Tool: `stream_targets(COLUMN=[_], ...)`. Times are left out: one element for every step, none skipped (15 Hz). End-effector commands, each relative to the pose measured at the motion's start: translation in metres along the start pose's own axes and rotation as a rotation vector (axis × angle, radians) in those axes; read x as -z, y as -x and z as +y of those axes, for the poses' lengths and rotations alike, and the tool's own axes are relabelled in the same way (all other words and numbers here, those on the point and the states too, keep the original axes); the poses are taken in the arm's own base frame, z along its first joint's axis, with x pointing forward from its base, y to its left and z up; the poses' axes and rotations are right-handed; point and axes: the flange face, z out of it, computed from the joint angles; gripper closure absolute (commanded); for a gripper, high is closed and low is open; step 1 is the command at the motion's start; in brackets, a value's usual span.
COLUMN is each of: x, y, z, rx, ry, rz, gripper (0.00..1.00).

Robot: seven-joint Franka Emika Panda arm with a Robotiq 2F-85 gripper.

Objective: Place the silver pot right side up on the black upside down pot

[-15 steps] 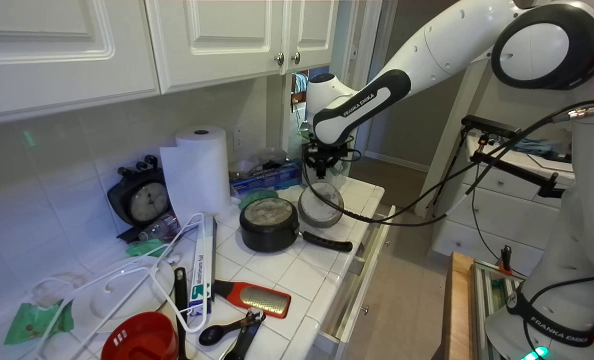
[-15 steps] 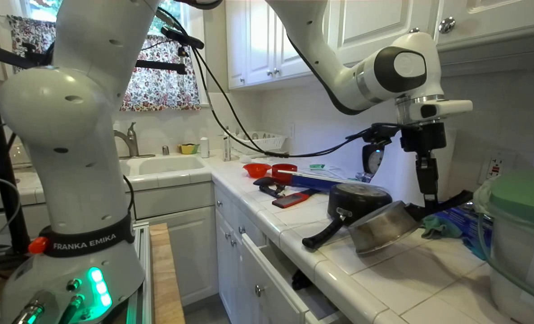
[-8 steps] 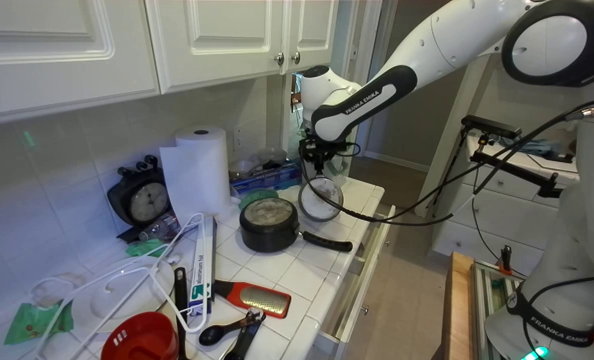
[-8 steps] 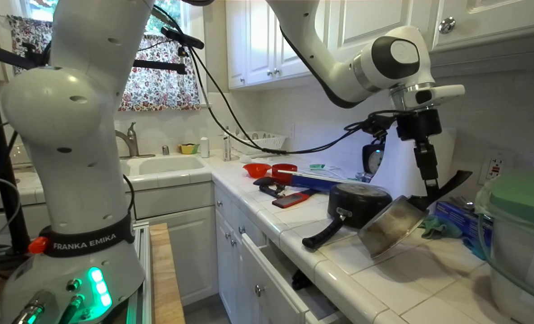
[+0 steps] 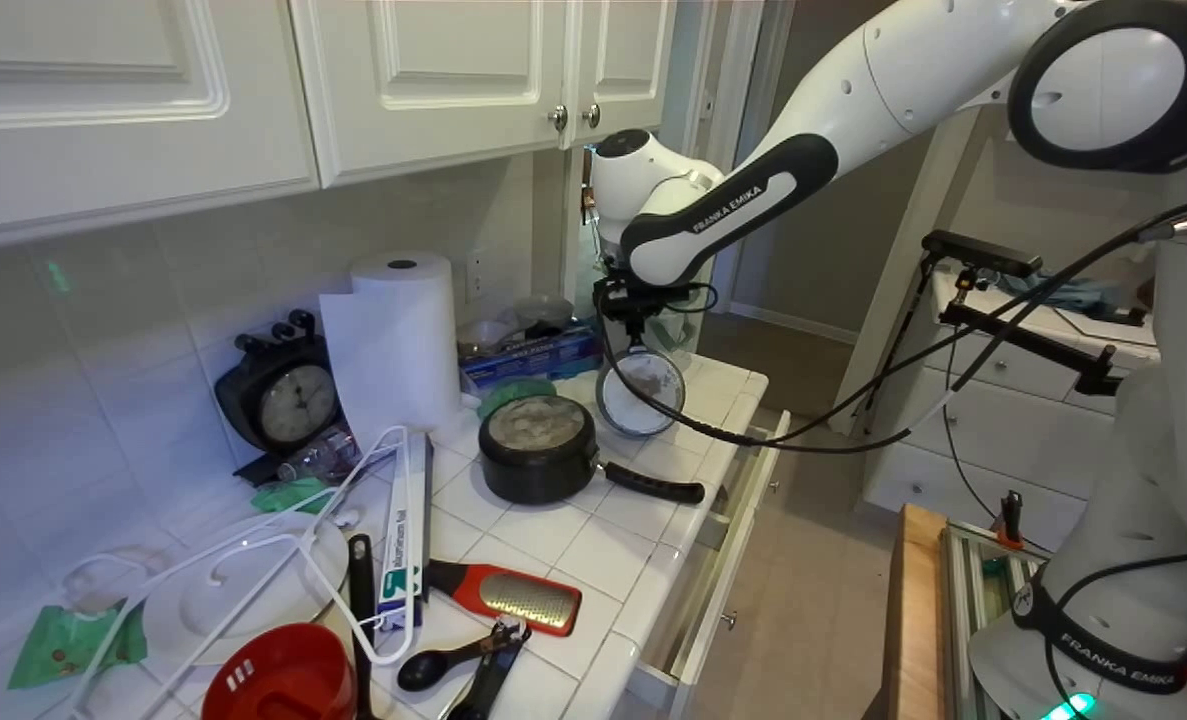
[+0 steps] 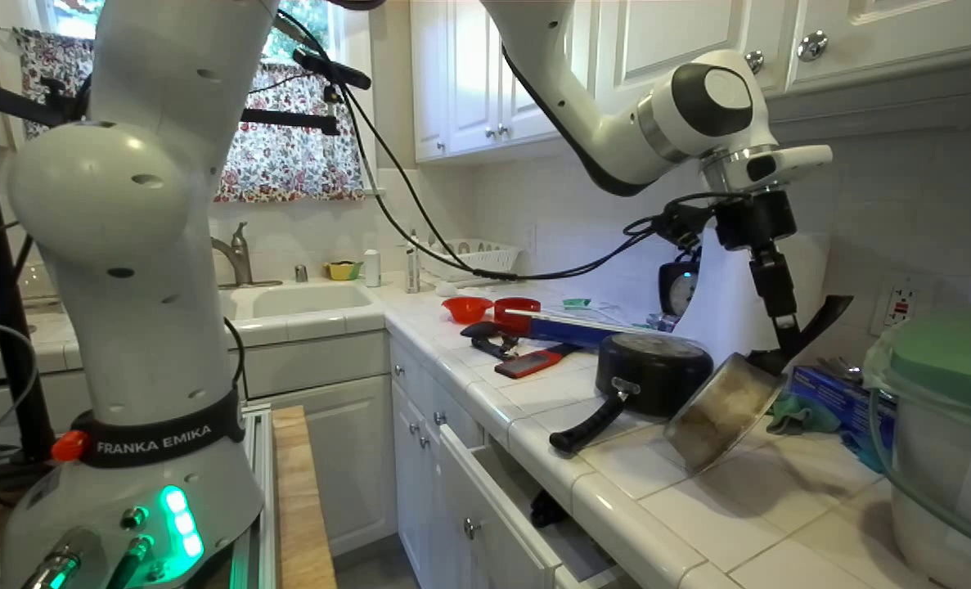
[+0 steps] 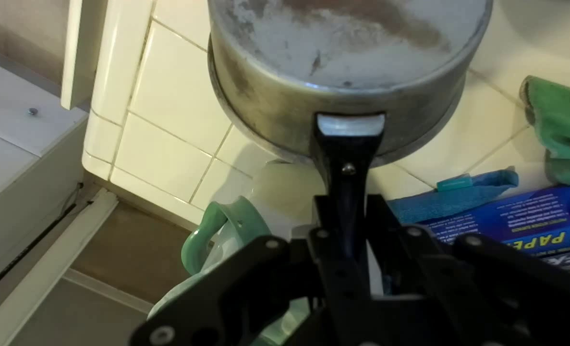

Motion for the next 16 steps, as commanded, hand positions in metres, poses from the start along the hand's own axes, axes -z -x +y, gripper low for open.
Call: stream_targets(x=[0.015,0.015,0.011,0.008,0.003,-0.001,-0.005,-0.01,-0.014,-0.018,-0.024,-0.029,-0.037,-0.041,-0.047,-0.051], y=[-0.001,-0.001,-0.002,-0.002,-0.002,-0.002,-0.003,-0.003,-0.003,-0.003,-0.002,-0.001,0.001,0.0,0.001,0.0], z=[-0.008,-0.01,-0.011,-0.011,-0.009,-0.008,-0.006,-0.004,-0.003,-0.001,0.0,0.001,0.003,0.004,0.007,0.009], rx=[-0.012,-0.011,-0.014,-0.018,-0.023,-0.026,-0.03,-0.032,-0.033,-0.035,-0.033,-0.032,-0.032,-0.036,-0.039,-0.045], ry=[0.015,0.019,0.028,0.031,0.04,0.046,0.053,0.061,0.067,0.074,0.082,0.089,0.097,0.098,0.102,0.107], rz=[0.072,0.08,0.077,0.076,0.069,0.061,0.054,0.047,0.04,0.034,0.025,0.016,0.003,-0.003,-0.014,-0.022], gripper=[0.91,0.91,0.91,0.91,0.91,0.91,0.91,0.91,0.91,0.91,0.91,0.91,0.91,0.91,0.91,0.91])
